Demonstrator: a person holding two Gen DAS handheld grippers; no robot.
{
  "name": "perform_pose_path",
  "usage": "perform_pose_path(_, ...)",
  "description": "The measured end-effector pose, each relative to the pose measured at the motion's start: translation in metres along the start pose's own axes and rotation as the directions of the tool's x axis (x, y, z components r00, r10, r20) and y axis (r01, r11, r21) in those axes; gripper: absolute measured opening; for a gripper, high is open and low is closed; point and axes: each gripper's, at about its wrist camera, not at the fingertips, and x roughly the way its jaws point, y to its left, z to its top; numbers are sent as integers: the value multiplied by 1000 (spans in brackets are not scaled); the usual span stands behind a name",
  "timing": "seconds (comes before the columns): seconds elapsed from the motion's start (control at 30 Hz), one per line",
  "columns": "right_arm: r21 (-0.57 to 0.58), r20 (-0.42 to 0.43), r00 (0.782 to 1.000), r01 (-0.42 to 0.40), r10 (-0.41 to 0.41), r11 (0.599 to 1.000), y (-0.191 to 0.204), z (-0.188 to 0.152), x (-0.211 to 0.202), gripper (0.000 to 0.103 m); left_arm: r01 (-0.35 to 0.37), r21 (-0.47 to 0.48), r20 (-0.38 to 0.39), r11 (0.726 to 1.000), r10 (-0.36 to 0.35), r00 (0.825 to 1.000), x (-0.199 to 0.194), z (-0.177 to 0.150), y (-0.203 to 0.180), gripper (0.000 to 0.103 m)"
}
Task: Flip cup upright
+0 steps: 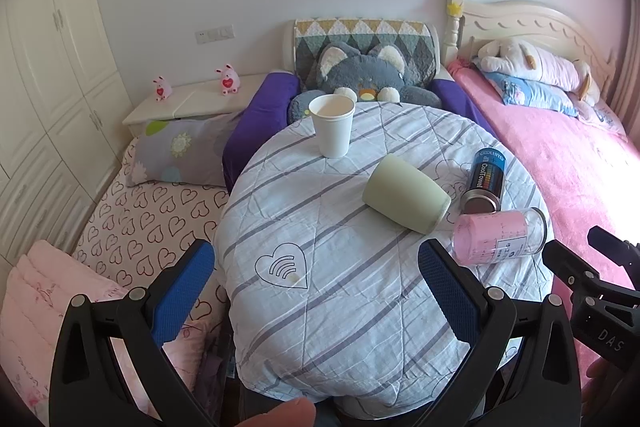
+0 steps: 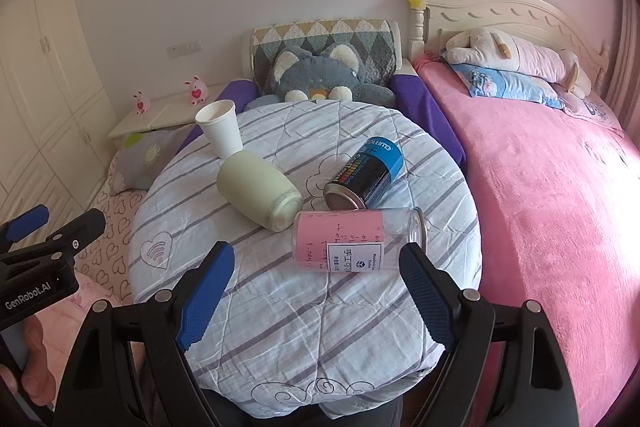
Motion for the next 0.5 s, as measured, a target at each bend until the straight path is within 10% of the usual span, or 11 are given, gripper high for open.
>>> perform_pose_path(0.5, -1, -8, 1000, -3, 3, 1000, 1, 2, 1, 86, 34, -2, 8, 999, -34, 999, -1, -1, -1, 103)
